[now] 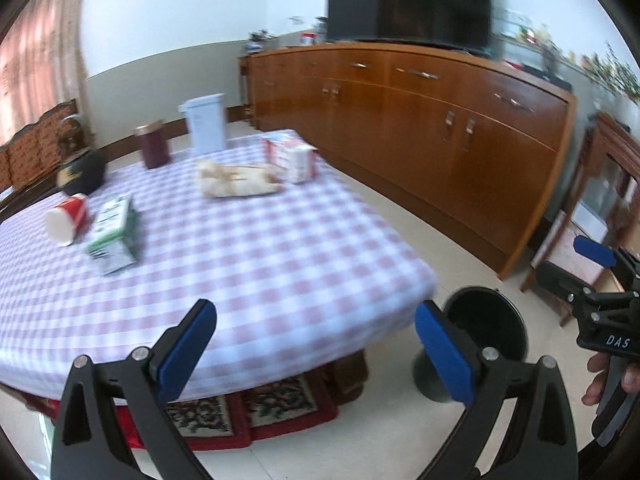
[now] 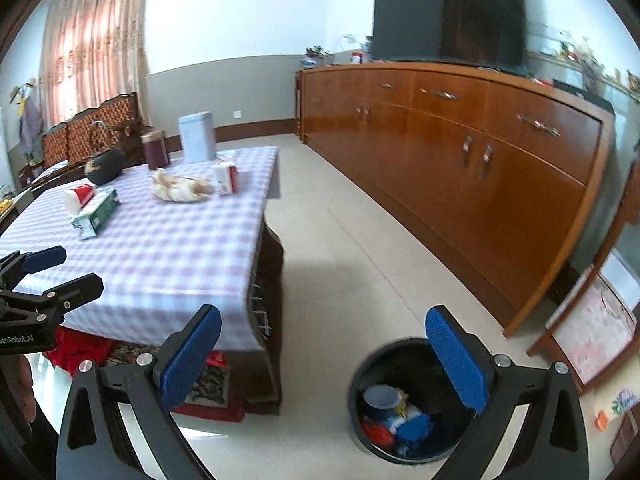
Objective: Collect trash
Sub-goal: 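Move both tools back to the table toward the two milk cartons, then grasp the green-and-white milk carton with the left tool while the right tool grasps the red-and-white carton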
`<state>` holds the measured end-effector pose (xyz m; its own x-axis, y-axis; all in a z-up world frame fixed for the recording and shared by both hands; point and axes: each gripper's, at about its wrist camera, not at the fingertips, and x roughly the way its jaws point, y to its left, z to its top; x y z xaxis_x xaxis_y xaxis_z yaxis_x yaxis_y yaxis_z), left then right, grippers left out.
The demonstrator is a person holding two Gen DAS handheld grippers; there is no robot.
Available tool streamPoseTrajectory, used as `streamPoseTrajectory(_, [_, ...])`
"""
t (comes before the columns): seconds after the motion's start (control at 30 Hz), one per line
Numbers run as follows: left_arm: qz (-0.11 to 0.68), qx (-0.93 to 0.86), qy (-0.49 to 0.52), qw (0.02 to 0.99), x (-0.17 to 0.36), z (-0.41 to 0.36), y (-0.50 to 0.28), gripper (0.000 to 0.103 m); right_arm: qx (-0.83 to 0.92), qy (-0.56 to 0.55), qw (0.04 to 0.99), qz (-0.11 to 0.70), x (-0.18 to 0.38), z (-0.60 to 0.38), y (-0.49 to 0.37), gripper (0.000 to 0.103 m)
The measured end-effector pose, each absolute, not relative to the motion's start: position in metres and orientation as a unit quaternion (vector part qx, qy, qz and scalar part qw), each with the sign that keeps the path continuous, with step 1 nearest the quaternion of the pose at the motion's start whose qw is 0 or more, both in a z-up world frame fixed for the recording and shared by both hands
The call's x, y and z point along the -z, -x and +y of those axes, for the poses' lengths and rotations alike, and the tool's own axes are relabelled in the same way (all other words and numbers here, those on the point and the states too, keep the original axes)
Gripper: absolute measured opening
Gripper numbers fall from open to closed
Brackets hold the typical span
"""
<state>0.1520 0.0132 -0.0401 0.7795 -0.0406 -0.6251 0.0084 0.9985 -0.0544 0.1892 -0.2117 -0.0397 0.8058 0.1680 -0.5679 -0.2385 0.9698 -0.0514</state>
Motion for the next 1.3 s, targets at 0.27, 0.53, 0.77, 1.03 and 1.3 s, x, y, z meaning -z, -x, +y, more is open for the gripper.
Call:
streamPoseTrajectory(0.27, [0.313,-0.052,0.062,0.946,0.035,0.080,-0.141,0.100,-0.143,0.084,0.942,0.293,0.031,-0.156,-0.200,0.103])
streamPoseTrajectory(0.53, [0.325,-0.128,0.076,0.934,0.043,0.141,-0.148,0.100,-0.174,0.085,0.933,0.304,0.030,-0.119,-0.216,0.103])
streamPoseTrajectory(0.77, [0.341,-0.151,0.109,0.922,0.054,0.178,-0.169,0.100,-0.195,0.094,0.926,0.309,0.032,-0.088,-0.245,0.103])
streamPoseTrajectory(1.03, [0.348,-0.163,0.111,0.916,0.062,0.194,-0.206,0.100,-0.197,0.092,0.923,0.318,0.039,-0.069,-0.287,0.103])
streamPoseTrajectory(1.3, [0.360,-0.165,0.119,0.910,0.074,0.203,-0.236,0.095,-0.210,0.083,0.914,0.338,0.054,-0.044,-0.330,0.103])
